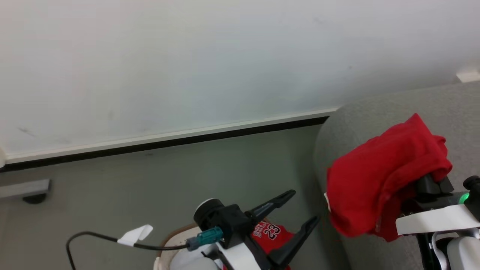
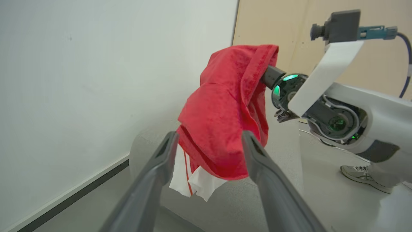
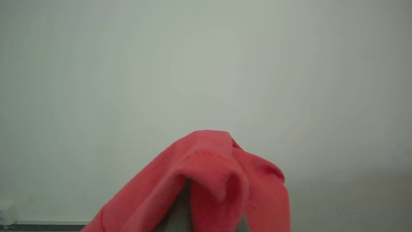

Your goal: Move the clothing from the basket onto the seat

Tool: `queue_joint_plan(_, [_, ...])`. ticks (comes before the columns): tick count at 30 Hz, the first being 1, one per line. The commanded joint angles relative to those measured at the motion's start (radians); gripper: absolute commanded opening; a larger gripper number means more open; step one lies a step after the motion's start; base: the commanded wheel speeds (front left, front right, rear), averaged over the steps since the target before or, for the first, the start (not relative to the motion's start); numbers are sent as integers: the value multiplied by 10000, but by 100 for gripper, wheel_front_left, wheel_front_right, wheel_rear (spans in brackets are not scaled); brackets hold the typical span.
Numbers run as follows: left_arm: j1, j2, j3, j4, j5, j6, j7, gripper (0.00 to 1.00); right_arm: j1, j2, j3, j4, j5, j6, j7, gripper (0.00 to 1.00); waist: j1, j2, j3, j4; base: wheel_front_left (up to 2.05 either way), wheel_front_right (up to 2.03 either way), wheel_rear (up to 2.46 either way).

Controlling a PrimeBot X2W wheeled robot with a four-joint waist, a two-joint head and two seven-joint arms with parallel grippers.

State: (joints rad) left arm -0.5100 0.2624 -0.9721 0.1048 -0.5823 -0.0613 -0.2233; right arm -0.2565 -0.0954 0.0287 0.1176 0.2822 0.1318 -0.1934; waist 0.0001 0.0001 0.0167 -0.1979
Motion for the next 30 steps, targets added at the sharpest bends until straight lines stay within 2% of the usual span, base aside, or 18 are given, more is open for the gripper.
queue_joint_plan(1, [-112,58,-35,25,124,-29,-113,100,106,-45,-91,-154,-74,-21,44,0,-1,-1,326,-722,0,0,0])
queue_joint_plan(8, [-75,101,-86,320,272,38,-197,100,382,-68,-305,-688,-245,-21,190,0,-1,-1,621,-1733,0,0,0])
queue_joint_plan(15, [-163,109,-31,569,360,51,-272,100,589,10,-442,-1058,-234,-21,203,0,-1,-1,790,-2230,0,0,0])
queue_joint_plan(22, [-286,74,-48,655,390,-28,-306,100,321,-87,-472,-1004,-212,-21,270,0,-1,-1,949,-2209,0,0,0])
queue_joint_plan(26, [-497,215,-33,565,469,-70,-218,100,-308,-392,-483,-756,-236,-22,327,0,-1,-1,1363,-1939,0,0,0])
queue_joint_plan(30, [-750,345,-83,374,532,-146,-94,100,-1276,-1001,-737,-579,-395,-22,435,0,-1,-1,1900,-1536,0,0,0])
